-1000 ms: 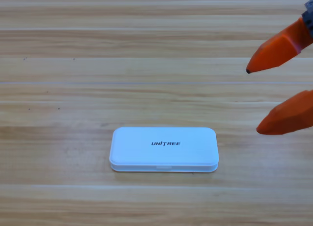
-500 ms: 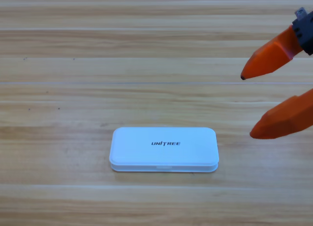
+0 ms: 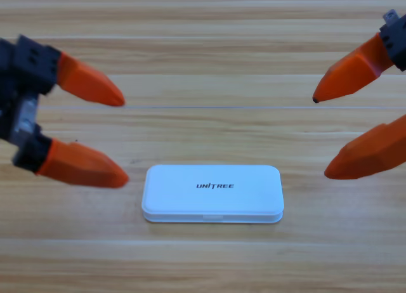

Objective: Clean up eraser and pencils

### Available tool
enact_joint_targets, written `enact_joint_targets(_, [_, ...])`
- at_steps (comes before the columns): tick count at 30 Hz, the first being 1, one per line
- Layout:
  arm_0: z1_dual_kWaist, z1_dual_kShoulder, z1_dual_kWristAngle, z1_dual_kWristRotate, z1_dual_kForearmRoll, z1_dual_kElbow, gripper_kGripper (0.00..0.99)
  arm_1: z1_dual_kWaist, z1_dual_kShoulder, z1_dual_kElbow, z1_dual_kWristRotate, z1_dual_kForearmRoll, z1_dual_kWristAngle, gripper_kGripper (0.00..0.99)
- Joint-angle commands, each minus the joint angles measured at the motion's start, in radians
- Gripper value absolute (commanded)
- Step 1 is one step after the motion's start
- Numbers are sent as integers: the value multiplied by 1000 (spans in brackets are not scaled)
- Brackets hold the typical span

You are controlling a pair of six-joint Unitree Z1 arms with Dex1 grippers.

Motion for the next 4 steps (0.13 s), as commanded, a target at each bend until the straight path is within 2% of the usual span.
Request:
enact_joint_targets(1, [-165, 48, 61, -54, -46, -3, 990, -7, 35, 31, 11, -44, 15, 976])
enact_joint_targets(4, [-177, 50, 75, -67, -49, -3, 990, -7, 35, 31, 11, -44, 15, 976])
